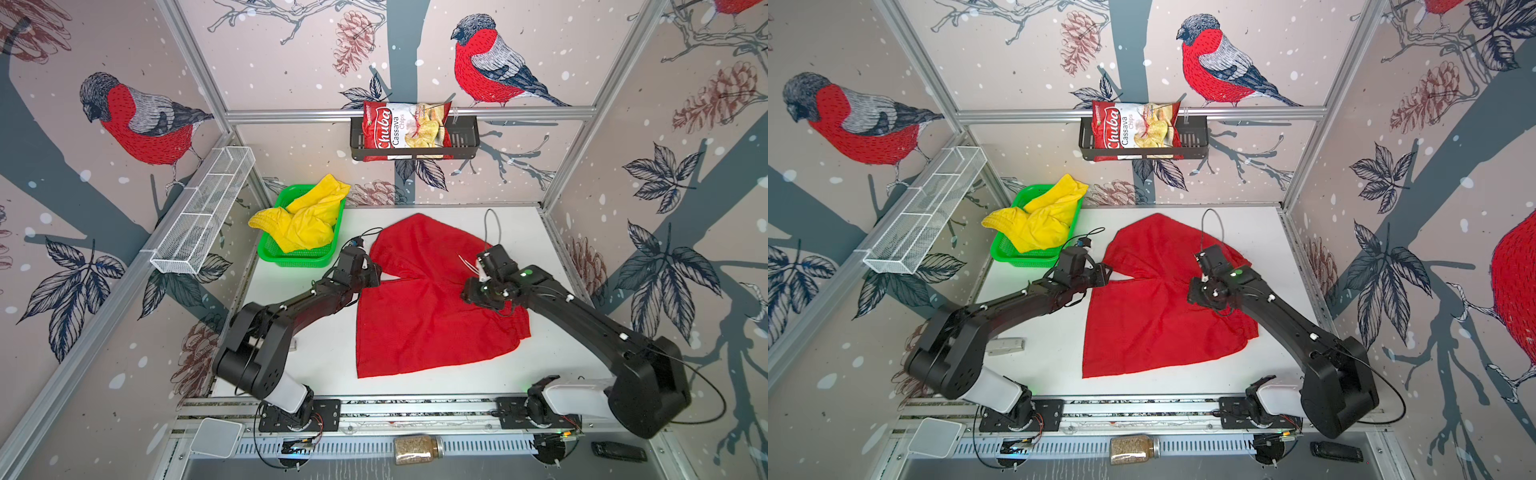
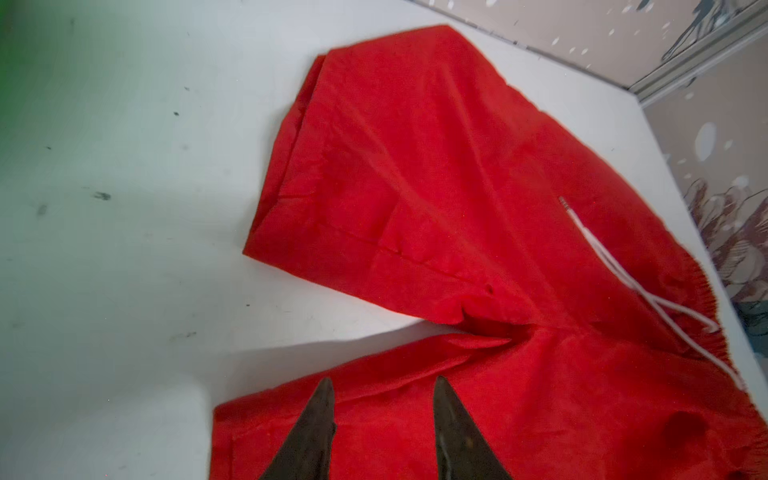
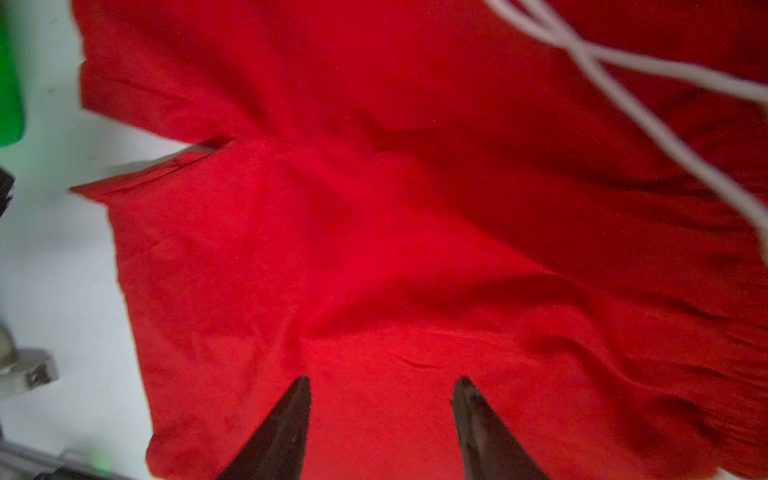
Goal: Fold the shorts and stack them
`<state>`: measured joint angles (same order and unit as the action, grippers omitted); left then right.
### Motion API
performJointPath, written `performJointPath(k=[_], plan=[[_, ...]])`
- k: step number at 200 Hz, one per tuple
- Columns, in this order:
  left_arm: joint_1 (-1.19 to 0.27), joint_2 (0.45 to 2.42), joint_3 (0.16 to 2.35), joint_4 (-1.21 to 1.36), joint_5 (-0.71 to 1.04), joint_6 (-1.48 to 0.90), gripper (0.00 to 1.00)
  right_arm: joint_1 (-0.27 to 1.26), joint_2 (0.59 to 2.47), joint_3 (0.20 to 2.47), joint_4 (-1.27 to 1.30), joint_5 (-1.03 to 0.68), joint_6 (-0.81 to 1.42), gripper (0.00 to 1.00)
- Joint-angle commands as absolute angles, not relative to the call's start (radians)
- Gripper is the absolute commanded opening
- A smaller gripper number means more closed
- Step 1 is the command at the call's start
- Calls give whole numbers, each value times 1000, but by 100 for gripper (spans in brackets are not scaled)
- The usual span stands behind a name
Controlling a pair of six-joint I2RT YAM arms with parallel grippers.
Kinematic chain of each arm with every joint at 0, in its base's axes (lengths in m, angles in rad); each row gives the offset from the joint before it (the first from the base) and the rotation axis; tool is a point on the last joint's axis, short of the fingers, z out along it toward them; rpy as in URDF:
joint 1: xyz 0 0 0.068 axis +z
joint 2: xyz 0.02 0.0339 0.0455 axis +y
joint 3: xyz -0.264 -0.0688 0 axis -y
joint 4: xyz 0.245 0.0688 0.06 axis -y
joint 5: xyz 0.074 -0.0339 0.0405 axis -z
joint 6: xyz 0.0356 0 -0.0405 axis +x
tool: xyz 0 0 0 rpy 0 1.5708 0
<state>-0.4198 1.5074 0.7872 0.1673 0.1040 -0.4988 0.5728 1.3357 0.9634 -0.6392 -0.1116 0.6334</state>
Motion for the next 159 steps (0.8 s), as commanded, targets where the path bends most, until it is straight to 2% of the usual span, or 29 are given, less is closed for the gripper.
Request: performJointPath(k=[1, 37, 56, 70, 129, 159], plan=[[-396, 1446, 743, 136, 135, -560, 40, 657, 1396, 931, -415, -206, 709, 56], [-388, 1407, 644, 261, 283, -610, 37, 767, 1544, 880, -318, -236, 737, 55], [-391, 1453, 600, 366, 357, -679, 31, 793, 1576, 847, -295, -242, 739, 55], [-393, 1496, 594, 383, 333, -697, 27, 803, 1577, 809, -279, -250, 751, 55], [-375, 1694, 643, 348, 199, -627, 23, 815, 1458, 626, -254, -273, 833, 56], [-360, 1694, 647, 347, 201, -612, 22, 766, 1362, 627, -309, -287, 818, 58]])
